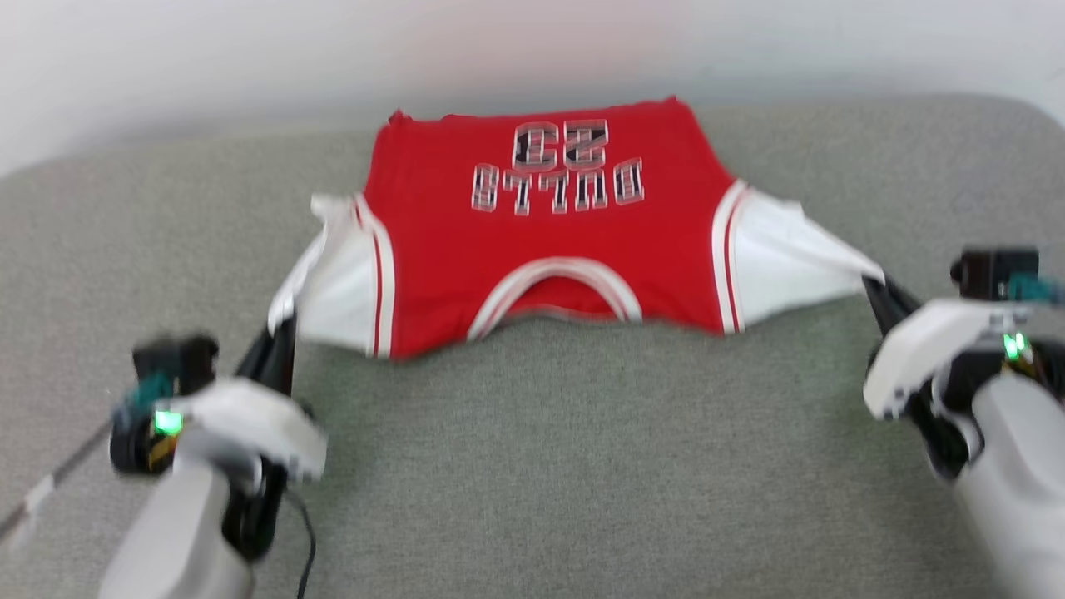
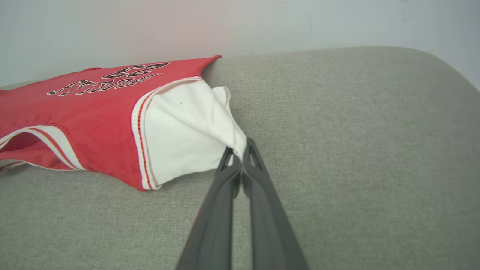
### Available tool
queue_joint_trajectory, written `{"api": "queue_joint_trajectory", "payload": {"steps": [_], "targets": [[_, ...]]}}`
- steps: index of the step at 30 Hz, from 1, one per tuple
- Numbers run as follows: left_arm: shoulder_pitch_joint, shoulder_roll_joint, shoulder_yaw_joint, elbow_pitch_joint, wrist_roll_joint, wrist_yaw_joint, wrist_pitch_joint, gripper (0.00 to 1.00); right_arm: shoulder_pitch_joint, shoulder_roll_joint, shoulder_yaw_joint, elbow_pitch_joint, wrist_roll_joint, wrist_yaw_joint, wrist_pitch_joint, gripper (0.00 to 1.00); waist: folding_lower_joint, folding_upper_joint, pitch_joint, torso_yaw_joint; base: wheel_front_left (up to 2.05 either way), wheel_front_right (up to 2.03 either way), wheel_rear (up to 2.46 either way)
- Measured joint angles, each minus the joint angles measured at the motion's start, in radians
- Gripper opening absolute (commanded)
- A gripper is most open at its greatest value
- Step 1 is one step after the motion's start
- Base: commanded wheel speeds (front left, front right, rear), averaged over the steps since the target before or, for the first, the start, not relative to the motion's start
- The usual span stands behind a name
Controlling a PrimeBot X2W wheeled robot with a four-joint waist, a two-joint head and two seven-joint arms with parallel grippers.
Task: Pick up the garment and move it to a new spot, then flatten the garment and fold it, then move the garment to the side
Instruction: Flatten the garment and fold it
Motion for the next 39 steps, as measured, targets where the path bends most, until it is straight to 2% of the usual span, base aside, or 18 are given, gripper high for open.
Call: {"api": "queue_joint_trajectory", "payload": {"steps": [9, 15, 21, 26, 27, 28, 29, 34, 39], "targets": [[0.39, 0.029, 0.066, -0.255, 0.03, 0.093, 0.0, 0.0, 0.301, -0.033, -0.04, -0.134, 0.005, 0.0, 0.001, 0.0, -0.0001, 0.0001, -0.121, -0.006, 0.0, 0.0, 0.0], [0.605, 0.049, 0.074, -0.444, 0.03, 0.17, 0.047, 0.0, 0.548, -0.034, -0.144, -0.289, -0.043, 0.0, 0.054, 0.0, -0.0002, 0.0001, -0.179, 0.001, 0.0, 0.0, 0.0], [0.756, 0.063, 0.082, -0.596, 0.026, 0.239, 0.105, 0.0, 0.775, 0.021, -0.295, -0.511, -0.138, 0.0, 0.173, 0.0, -0.0001, 0.0001, -0.187, 0.012, 0.0, 0.0, 0.0], [0.793, 0.06, 0.074, -0.674, 0.021, 0.263, 0.128, 0.0, 0.882, 0.09, -0.368, -0.679, -0.199, 0.0, 0.307, 0.02, -0.0001, 0.0, -0.176, 0.02, 0.0, 0.0, 0.0], [0.792, 0.058, 0.069, -0.688, 0.025, 0.263, 0.13, 0.0, 0.887, 0.1, -0.378, -0.709, -0.21, 0.0, 0.319, 0.27, -0.0001, 0.0001, -0.172, 0.022, 0.0, 0.0, 0.0], [0.79, 0.055, 0.064, -0.699, 0.029, 0.264, 0.131, 0.0, 0.885, 0.109, -0.388, -0.74, -0.218, 0.0, 0.327, 0.92, -0.0001, 0.0001, -0.168, 0.023, 0.0, 0.0, 0.0], [0.787, 0.053, 0.059, -0.711, 0.031, 0.266, 0.134, 0.0, 0.882, 0.116, -0.394, -0.768, -0.222, 0.0, 0.331, 1.0, 0.0, 0.0001, -0.162, 0.024, 0.0, 0.0, 0.0], [0.744, 0.052, 0.046, -0.776, 0.052, 0.271, 0.127, 0.0, 0.762, 0.145, -0.447, -0.845, -0.226, 0.0, 0.304, 1.0, 0.0001, 0.0, -0.111, 0.029, 0.0, 0.0, 0.0], [0.663, 0.035, 0.018, -0.835, 0.079, 0.262, 0.105, 0.0, 0.553, 0.114, -0.483, -0.812, -0.205, 0.0, 0.285, 1.0, 0.0002, 0.0001, -0.037, 0.059, 0.0, 0.0, 0.0]]}}
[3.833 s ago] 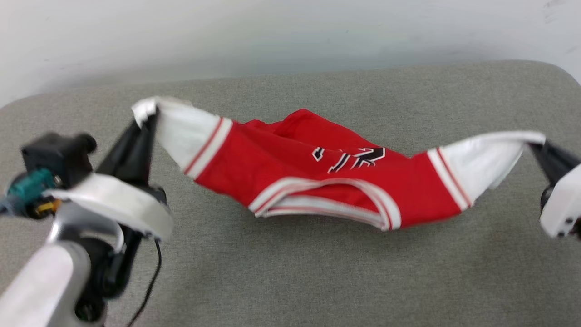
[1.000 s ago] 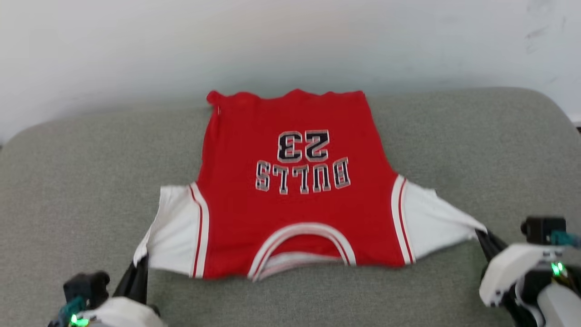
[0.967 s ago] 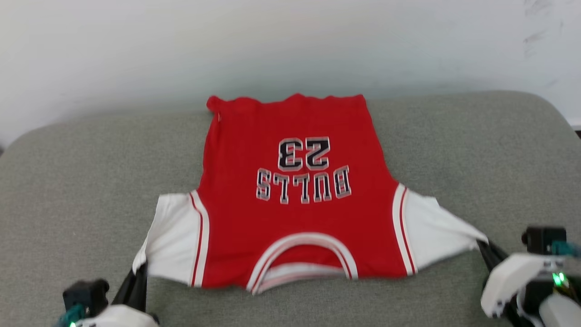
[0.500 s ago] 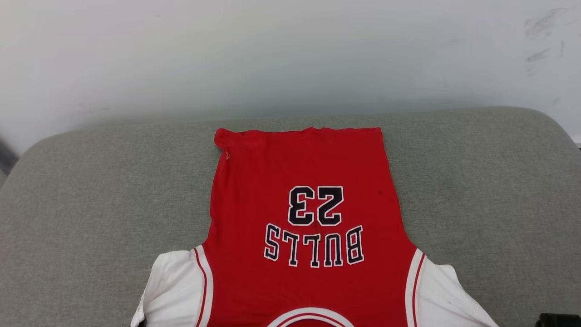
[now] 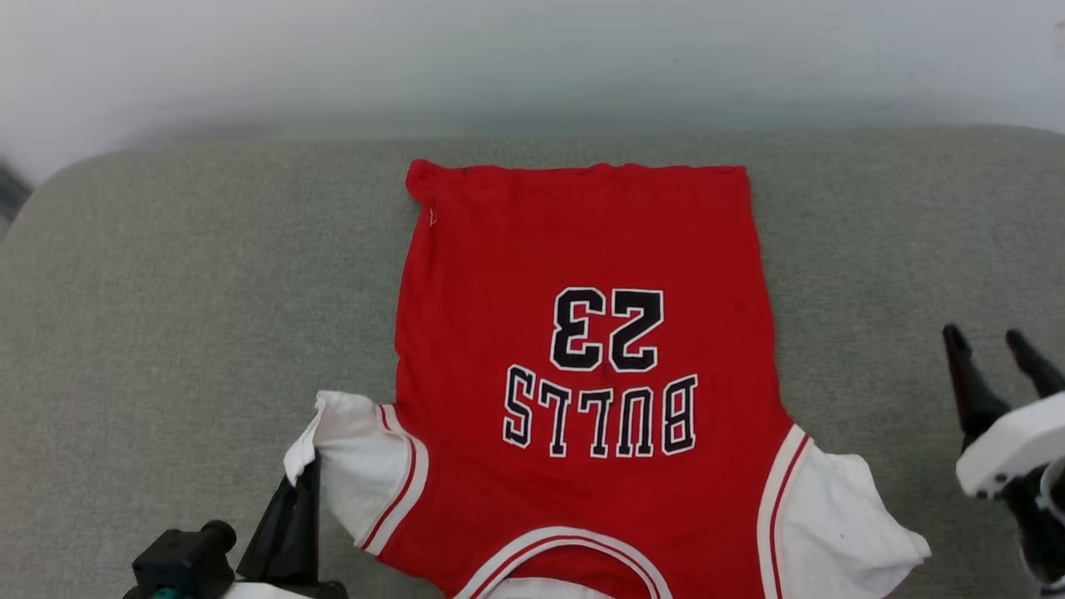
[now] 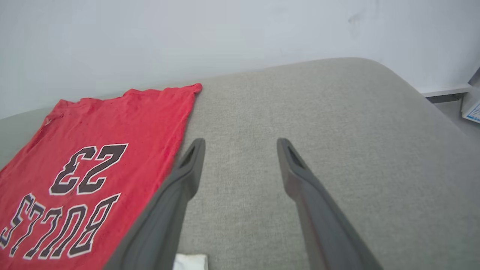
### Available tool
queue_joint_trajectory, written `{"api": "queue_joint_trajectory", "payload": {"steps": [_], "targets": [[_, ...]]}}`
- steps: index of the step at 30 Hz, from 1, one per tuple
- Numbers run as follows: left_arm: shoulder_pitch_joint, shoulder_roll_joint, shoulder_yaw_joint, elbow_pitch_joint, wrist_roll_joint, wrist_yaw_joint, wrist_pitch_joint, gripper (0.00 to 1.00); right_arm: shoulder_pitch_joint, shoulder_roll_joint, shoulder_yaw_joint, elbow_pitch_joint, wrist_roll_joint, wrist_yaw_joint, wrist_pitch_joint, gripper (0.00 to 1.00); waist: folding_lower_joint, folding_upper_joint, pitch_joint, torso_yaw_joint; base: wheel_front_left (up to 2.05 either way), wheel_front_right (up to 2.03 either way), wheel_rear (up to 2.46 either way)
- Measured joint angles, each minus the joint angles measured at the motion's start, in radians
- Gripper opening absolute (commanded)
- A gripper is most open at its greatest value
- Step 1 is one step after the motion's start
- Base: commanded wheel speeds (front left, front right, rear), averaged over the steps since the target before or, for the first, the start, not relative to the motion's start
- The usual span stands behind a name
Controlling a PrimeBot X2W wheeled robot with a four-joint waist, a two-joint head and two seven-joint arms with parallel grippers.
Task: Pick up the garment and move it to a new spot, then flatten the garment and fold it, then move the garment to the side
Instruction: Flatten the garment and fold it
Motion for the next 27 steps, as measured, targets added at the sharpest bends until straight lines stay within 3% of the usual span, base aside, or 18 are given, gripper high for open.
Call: {"api": "queue_joint_trajectory", "payload": {"steps": [7, 14, 18, 27], "targets": [[-0.113, -0.045, -0.049, -0.026, 0.02, -0.037, -0.044, 0.0, -0.358, -0.096, 0.013, 0.168, 0.054, 0.0, 0.144, 1.0, 0.0001, 0.0, 0.107, 0.085, 0.0, 0.0, 0.0], [-0.214, -0.103, -0.098, -0.007, 0.032, -0.089, -0.082, 0.0, -0.654, -0.194, 0.064, 0.355, 0.046, 0.0, 0.438, 1.0, 0.0002, 0.0, 0.218, 0.181, 0.0, 0.0, 0.0], [-0.258, -0.131, -0.111, 0.0, 0.037, -0.116, -0.095, 0.0, -0.785, -0.212, 0.083, 0.41, 0.022, 0.0, 0.575, 1.0, 0.0002, 0.0, 0.289, 0.229, 0.0, 0.0, 0.0], [-0.323, -0.198, -0.121, 0.048, 0.045, -0.188, -0.105, 0.0, -0.919, -0.239, 0.069, 0.52, -0.041, 0.0, 0.663, 1.0, 0.0001, 0.0, 0.455, 0.339, 0.0, 0.0, 0.0]]}}
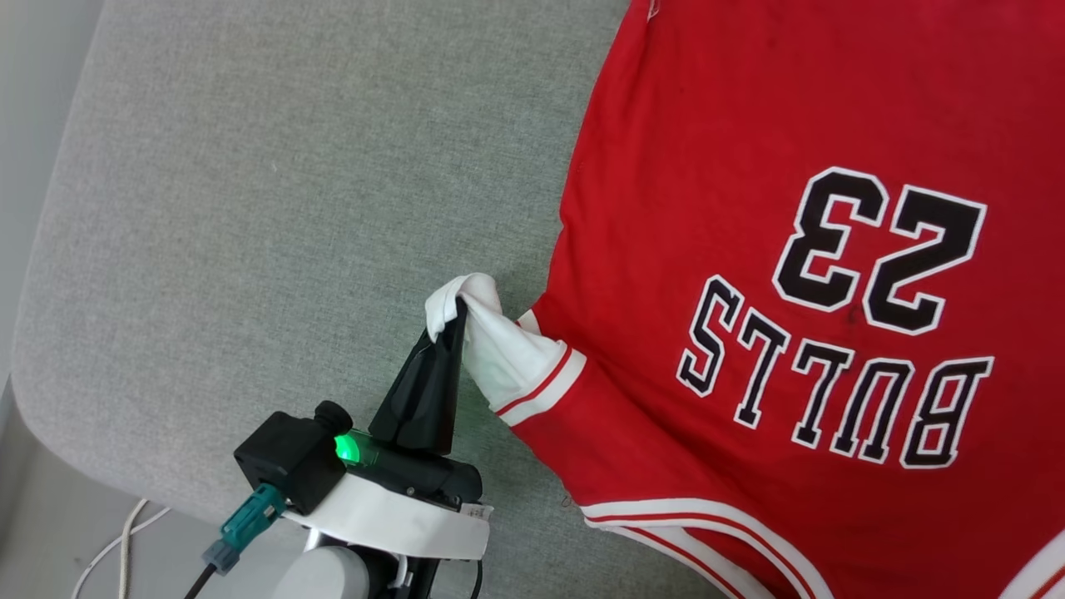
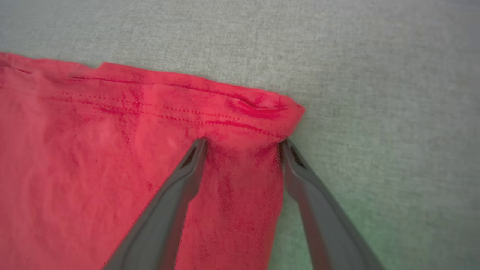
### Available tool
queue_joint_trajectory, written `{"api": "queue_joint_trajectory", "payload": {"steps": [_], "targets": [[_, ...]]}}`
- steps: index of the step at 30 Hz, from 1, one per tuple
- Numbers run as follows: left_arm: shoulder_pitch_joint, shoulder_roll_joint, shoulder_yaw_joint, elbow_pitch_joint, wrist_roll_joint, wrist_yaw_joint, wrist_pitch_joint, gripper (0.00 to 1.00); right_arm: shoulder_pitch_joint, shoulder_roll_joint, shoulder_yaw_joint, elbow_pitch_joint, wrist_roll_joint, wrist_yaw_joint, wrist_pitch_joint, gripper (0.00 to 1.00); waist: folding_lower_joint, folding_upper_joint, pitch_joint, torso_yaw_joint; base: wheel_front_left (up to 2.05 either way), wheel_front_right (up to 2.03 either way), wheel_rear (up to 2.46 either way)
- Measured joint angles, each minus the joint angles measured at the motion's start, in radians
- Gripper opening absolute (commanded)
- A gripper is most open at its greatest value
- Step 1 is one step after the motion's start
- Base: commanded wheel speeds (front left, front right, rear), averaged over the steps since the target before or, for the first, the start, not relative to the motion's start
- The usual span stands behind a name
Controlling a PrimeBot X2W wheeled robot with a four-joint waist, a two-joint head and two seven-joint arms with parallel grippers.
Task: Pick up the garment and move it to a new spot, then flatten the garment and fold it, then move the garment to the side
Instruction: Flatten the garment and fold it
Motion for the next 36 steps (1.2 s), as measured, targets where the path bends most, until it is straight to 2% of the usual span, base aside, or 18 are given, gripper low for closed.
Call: {"api": "queue_joint_trajectory", "payload": {"steps": [4, 5, 6, 7, 14, 20, 24, 30, 36], "targets": [[-0.004, -0.013, 0.016, 0.022, 0.004, -0.018, 0.0, 0.0, -0.023, -0.012, -0.03, 0.027, 0.0, 0.0, 0.044, 1.0, -0.0003, 0.0, 0.028, 0.026, 0.0, 0.0, 0.0], [-0.004, -0.017, 0.018, 0.025, 0.006, -0.025, 0.0, 0.0, -0.028, -0.014, -0.037, 0.035, -0.002, 0.0, 0.058, 0.79, -0.0005, 0.0, 0.03, 0.031, 0.0, 0.0, 0.0], [-0.004, -0.02, 0.021, 0.028, 0.01, -0.029, 0.0, 0.0, -0.033, -0.016, -0.041, 0.041, -0.008, 0.0, 0.072, 0.32, -0.0005, 0.0, 0.03, 0.035, 0.0, 0.0, 0.0], [-0.004, -0.024, 0.023, 0.032, 0.011, -0.033, 0.0, 0.0, -0.035, -0.016, -0.048, 0.045, -0.011, 0.0, 0.08, 0.0, -0.0005, 0.0, 0.028, 0.038, 0.0, 0.0, 0.0], [0.009, -0.034, 0.043, 0.061, 0.029, -0.047, 0.0, 0.0, -0.02, -0.018, -0.044, 0.057, -0.064, 0.0, 0.111, 0.0, -0.0001, 0.0, -0.02, 0.043, 0.0, 0.0, 0.0], [0.045, -0.03, 0.063, 0.091, 0.036, -0.039, 0.0, 0.0, 0.084, -0.066, -0.002, 0.001, -0.072, 0.0, 0.139, 0.0, 0.0, -0.0001, -0.106, 0.03, 0.0, 0.0, 0.0], [0.081, -0.009, 0.078, 0.109, 0.035, -0.022, 0.007, 0.0, 0.191, -0.099, 0.006, -0.085, -0.042, 0.0, 0.145, 0.0, -0.0001, 0.0, -0.177, 0.006, 0.0, 0.0, 0.0], [0.155, 0.041, 0.125, 0.094, 0.026, 0.022, 0.051, 0.0, 0.426, -0.101, -0.014, -0.251, 0.035, 0.0, 0.169, 0.0, -0.0001, 0.0, -0.274, -0.066, 0.0, 0.0, 0.0], [0.211, 0.08, 0.178, 0.059, 0.002, 0.057, 0.095, 0.0, 0.71, -0.044, -0.1, -0.449, 0.074, 0.0, 0.171, 0.0, -0.0002, 0.0, -0.351, -0.165, 0.0, 0.0, 0.0]]}}
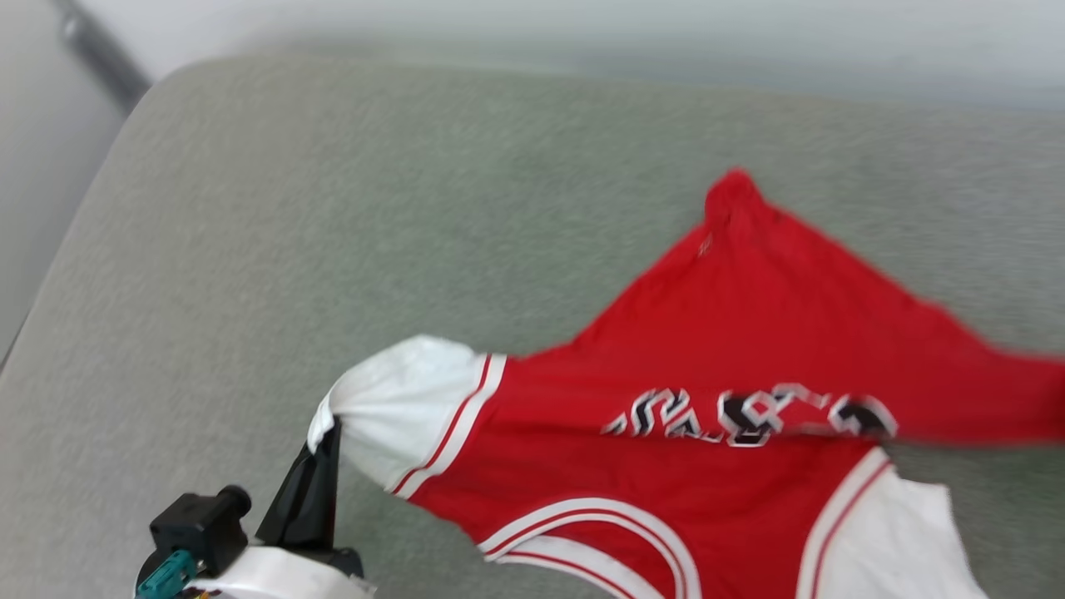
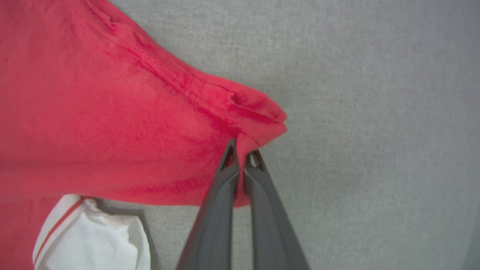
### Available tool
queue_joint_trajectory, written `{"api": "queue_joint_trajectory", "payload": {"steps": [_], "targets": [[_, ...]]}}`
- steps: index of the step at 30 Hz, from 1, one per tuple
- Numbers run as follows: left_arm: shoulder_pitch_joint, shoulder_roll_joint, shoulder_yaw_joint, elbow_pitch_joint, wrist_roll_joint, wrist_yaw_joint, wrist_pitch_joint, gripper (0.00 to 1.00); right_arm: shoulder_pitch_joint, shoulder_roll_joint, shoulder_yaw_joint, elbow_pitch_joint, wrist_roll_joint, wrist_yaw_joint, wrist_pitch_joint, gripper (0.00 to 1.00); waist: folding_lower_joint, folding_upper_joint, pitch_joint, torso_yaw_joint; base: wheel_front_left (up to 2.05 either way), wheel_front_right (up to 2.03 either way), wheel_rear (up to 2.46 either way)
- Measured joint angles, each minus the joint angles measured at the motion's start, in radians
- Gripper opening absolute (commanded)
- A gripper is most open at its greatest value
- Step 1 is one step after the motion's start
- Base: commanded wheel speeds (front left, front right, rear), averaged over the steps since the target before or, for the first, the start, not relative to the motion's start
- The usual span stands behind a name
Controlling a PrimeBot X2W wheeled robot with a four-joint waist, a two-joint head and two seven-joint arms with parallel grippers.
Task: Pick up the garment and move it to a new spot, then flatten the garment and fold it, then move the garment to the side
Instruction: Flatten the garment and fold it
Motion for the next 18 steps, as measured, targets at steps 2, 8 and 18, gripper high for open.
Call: {"api": "queue_joint_trajectory", "payload": {"steps": [2, 8, 18], "targets": [[0.021, 0.013, 0.008, -0.007, -0.005, 0.008, 0.022, 0.0, 0.102, 0.029, -0.025, -0.057, 0.004, 0.0, -0.002, 0.0, 0.0, 0.0, -0.026, -0.032, 0.0, 0.0, 0.0], [0.064, 0.031, 0.029, -0.023, -0.035, 0.022, 0.063, 0.0, 0.362, 0.14, -0.113, -0.188, 0.021, 0.0, -0.011, 0.0, 0.0, 0.0, -0.088, -0.129, 0.0, 0.0, 0.0], [0.083, 0.045, 0.028, -0.035, -0.051, 0.027, 0.091, 0.0, 0.553, 0.318, -0.154, -0.171, 0.046, 0.0, -0.155, 1.0, -0.0001, 0.0, -0.122, -0.238, 0.0, 0.0, 0.0]]}}
